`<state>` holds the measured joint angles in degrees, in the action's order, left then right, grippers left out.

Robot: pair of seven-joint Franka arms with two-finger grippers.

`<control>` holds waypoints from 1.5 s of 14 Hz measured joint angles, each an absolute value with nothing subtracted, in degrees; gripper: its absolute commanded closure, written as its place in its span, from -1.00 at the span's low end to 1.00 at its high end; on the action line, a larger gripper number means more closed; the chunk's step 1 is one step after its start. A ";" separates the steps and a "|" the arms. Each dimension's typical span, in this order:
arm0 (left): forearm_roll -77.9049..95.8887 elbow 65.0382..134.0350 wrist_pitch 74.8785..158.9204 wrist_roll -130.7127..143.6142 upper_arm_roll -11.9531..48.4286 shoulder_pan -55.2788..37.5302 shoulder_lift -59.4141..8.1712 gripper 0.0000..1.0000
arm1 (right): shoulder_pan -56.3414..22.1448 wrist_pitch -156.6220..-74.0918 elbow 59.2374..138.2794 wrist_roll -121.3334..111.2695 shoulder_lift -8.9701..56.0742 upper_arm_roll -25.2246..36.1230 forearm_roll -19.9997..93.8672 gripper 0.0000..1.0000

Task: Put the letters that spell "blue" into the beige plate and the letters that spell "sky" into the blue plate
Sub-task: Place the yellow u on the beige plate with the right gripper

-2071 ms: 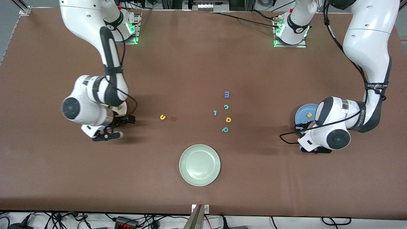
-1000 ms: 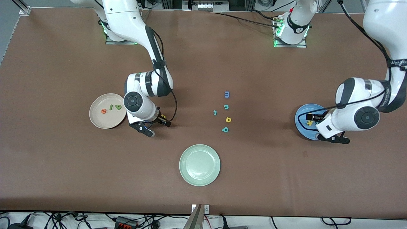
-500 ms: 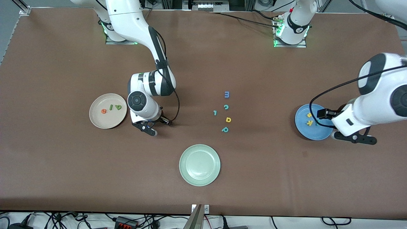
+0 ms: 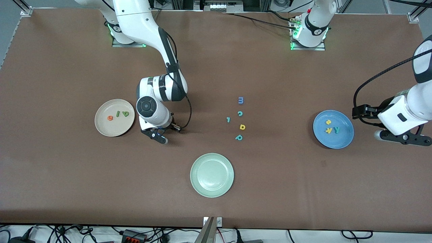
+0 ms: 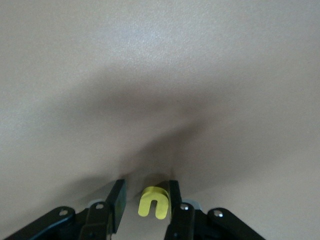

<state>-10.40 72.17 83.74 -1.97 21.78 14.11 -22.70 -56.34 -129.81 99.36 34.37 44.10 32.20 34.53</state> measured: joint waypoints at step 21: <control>0.29 99.32 100.69 2.57 3.69 0.40 -0.63 -1.00 | -56.07 -116.57 99.08 14.66 42.96 41.85 34.69 0.75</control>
